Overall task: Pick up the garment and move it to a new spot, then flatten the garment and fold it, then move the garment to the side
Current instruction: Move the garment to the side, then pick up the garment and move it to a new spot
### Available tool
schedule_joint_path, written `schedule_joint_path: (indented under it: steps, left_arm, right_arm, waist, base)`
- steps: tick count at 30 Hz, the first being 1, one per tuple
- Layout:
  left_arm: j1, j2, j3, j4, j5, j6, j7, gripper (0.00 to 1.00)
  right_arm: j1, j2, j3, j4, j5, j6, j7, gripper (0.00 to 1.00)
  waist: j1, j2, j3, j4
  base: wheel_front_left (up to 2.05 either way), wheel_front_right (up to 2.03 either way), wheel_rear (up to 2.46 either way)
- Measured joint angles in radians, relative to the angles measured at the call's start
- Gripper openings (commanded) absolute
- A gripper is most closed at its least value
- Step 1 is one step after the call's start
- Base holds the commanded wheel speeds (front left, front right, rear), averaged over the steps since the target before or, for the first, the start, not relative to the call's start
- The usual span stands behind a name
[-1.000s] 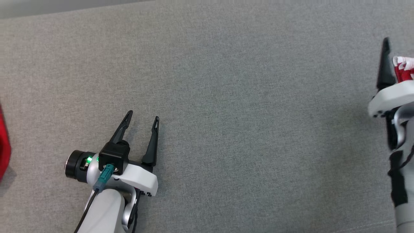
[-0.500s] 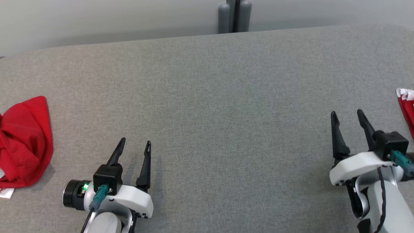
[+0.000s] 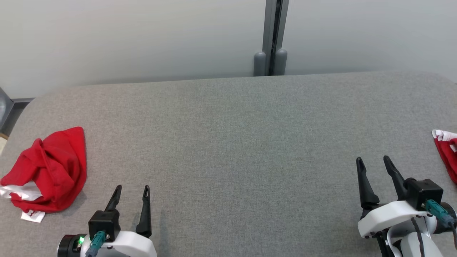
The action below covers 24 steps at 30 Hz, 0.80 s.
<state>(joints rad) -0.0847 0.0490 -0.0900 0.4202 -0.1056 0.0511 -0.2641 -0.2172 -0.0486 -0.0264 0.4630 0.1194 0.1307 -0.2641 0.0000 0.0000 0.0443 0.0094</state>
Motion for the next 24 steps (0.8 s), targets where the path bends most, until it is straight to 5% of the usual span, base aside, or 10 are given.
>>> schedule_joint_path:
  steps: [24]
  left_arm:
    - [0.058,0.000,0.052,0.007,-0.018,0.004,0.000,1.00]
  right_arm:
    - [0.082,0.000,0.018,-0.031,0.038,0.000,0.000,1.00]
  waist:
    - [0.0000,0.0000,-0.059,0.017]
  base:
    - [0.00,0.00,0.00]
